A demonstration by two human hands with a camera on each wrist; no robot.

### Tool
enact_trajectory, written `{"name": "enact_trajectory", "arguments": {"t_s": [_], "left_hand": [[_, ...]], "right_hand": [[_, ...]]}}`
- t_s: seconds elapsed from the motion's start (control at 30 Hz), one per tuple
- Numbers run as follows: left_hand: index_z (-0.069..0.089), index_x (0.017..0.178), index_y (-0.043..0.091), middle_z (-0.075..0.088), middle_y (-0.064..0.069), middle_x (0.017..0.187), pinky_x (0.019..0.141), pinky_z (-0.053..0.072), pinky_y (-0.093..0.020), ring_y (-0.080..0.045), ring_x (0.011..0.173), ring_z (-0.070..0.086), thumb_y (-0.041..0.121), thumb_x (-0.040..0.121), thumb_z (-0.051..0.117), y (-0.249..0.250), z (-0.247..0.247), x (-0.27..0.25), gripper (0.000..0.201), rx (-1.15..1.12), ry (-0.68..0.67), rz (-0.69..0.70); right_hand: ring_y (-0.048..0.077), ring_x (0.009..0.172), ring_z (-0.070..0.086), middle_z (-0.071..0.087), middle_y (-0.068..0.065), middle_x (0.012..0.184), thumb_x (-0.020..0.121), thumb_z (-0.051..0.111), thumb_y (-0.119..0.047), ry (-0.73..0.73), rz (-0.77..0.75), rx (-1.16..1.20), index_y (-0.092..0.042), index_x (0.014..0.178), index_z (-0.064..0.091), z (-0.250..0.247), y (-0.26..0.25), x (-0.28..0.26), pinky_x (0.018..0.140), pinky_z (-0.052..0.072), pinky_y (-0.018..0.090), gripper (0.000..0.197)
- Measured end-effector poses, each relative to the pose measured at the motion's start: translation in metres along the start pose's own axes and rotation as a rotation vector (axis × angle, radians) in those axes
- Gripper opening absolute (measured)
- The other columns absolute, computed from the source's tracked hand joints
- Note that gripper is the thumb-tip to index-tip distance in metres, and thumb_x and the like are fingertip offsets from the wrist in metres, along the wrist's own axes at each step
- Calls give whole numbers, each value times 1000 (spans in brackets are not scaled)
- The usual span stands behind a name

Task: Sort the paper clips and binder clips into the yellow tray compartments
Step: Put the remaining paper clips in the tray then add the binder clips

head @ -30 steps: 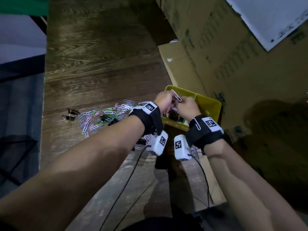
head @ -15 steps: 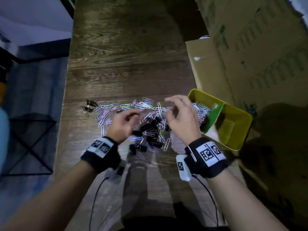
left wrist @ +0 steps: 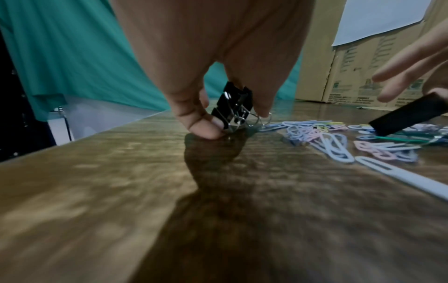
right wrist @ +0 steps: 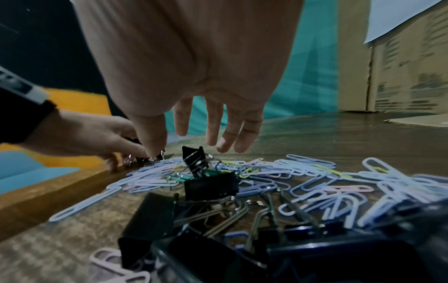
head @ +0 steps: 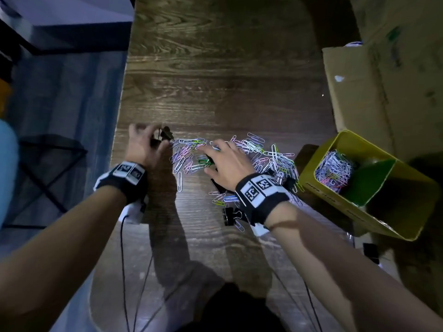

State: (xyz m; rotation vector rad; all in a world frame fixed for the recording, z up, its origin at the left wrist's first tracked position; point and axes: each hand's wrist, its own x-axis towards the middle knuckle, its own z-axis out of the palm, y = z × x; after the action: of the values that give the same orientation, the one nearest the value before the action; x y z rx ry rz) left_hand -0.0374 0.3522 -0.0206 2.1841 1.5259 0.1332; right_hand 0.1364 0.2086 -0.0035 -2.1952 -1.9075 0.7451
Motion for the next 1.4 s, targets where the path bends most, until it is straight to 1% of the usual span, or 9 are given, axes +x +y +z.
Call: {"name": "enact_trajectory", "arguments": {"t_s": [0.3, 0.4, 0.47, 0.57, 0.7, 0.8, 0.9, 1.03, 1.4], "left_hand": [[42, 133, 19, 38, -20, 129, 97, 45, -42, -33, 113, 48, 30, 83, 66, 25, 5, 31, 57, -22, 92, 115], [49, 124, 14, 47, -20, 121, 85, 48, -50, -35, 106, 50, 30, 86, 54, 32, 18, 7, 41, 59, 132, 362], [44, 131, 23, 43, -16, 136, 96, 41, -53, -36, 121, 43, 44, 90, 44, 33, 33, -2, 47, 224, -9, 487], [12, 145, 38, 5, -6, 157, 114, 8, -56, -32, 144, 2, 61, 90, 21, 30, 52, -12, 60, 437, -258, 456], [0, 145, 40, -9, -2, 158, 114, -2, -56, -31, 143, -13, 61, 91, 12, 21, 62, -38, 60, 450, -368, 481], [1, 145, 41, -9, -1, 157, 113, -2, -55, -28, 144, -11, 63, 86, 2, 20, 59, -50, 62, 428, -395, 472], [0, 145, 41, -6, 1, 158, 114, 1, -56, -24, 145, -7, 55, 93, 14, 38, 55, -34, 55, 392, -371, 485], [-5, 144, 42, -12, 8, 157, 112, 3, -60, -23, 144, -11, 47, 97, 18, 67, 59, -2, 52, 476, -476, 601], [-8, 140, 44, -11, 12, 153, 115, -3, -52, -17, 143, -12, 65, 81, -18, 7, 48, -43, 64, 480, -536, 701]], "right_hand": [[32, 104, 54, 61, 12, 107, 84, 53, -1, 164, 75, 8, -9, 107, 66, 12, 10, 0, 88, 46, 38, 28], [29, 100, 58, 62, 12, 108, 87, 56, -5, 298, 164, 180, -9, 107, 68, 5, 23, -10, 90, 48, 33, 24], [26, 98, 61, 63, 11, 107, 88, 59, -9, 414, 202, 275, -9, 107, 69, -3, 28, -15, 91, 43, 27, 22], [26, 102, 58, 61, 12, 108, 88, 57, -6, 506, 256, 236, -9, 107, 69, -12, 38, -19, 94, 44, 31, 22], [31, 111, 52, 57, 18, 115, 86, 53, 3, 386, 358, 192, -3, 113, 65, -11, 54, -18, 98, 46, 38, 30], [33, 122, 44, 50, 20, 130, 92, 53, -17, 277, 393, 78, -6, 123, 59, -7, 54, -23, 104, 39, 44, 33], [33, 131, 37, 46, 16, 137, 91, 55, -32, 287, 211, -13, -18, 126, 57, 0, 39, -27, 109, 30, 50, 38], [29, 128, 40, 57, 5, 126, 86, 60, -31, 118, 25, -127, -25, 117, 64, 14, 21, -27, 113, 10, 53, 32], [25, 108, 55, 66, 6, 101, 83, 56, -14, 156, 228, -189, -16, 98, 72, 6, 52, -49, 116, 1, 51, 23]]}}
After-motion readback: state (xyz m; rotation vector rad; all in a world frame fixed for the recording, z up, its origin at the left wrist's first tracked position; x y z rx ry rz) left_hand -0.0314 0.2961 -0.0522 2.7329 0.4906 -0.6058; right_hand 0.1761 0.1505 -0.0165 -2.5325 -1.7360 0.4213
